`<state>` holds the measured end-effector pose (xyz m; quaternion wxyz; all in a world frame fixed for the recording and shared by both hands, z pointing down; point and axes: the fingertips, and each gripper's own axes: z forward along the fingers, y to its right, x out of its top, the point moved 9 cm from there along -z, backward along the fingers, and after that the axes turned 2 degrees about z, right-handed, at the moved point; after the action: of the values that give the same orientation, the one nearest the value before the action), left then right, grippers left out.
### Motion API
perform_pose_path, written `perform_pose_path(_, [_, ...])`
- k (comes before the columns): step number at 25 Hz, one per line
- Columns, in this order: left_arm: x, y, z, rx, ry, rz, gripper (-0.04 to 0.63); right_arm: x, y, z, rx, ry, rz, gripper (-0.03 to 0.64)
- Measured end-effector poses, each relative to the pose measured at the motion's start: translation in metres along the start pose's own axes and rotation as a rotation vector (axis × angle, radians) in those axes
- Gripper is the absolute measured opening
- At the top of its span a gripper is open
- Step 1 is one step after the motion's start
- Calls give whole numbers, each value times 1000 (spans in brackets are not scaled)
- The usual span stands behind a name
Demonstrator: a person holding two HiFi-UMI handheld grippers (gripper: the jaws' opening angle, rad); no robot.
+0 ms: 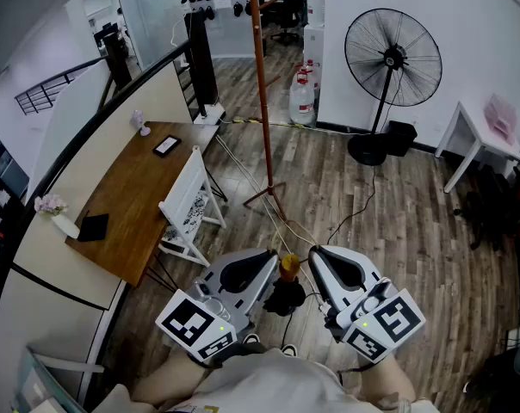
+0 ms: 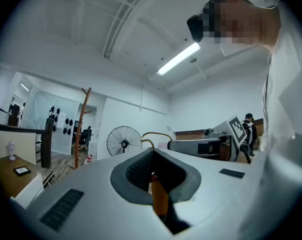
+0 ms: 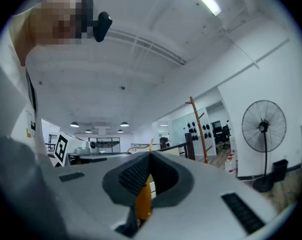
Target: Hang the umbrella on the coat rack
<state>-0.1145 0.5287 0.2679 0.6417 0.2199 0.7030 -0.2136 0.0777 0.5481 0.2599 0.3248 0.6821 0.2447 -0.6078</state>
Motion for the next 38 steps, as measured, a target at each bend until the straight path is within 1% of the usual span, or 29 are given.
perform_pose_path(6, [1,7,12,-2,7,-10,0,1,14,-7,13,34,70,3])
perform_pose_path(12, [-3,12,18,10,7,-21,0,-1,20,-13,41,29,62,3])
perform_pose_path(17, [-7,22,21,16,-4,-32,0,-4,24,-21,53,27,76,3])
perform_pose_path(22, [-15,28,27,0,-20,-85,0,-10,28,-27,52,6,84,3])
perform_pose_path(27, [-18,22,37,-7,-20,-109,0,-11,40,-24,50,13,95,3])
perform_pose_path(32, [-26,14,53,-16,-30,-102,0,-16,56,-16,38,2,101,3])
perform_pose_path(35, [-31,4,66,-16,-35,-108,0,-18,71,-8,34,-11,103,3])
perform_pose_path(38, [-31,-14,78,4,-31,-115,0,-16,86,8,39,-13,106,3])
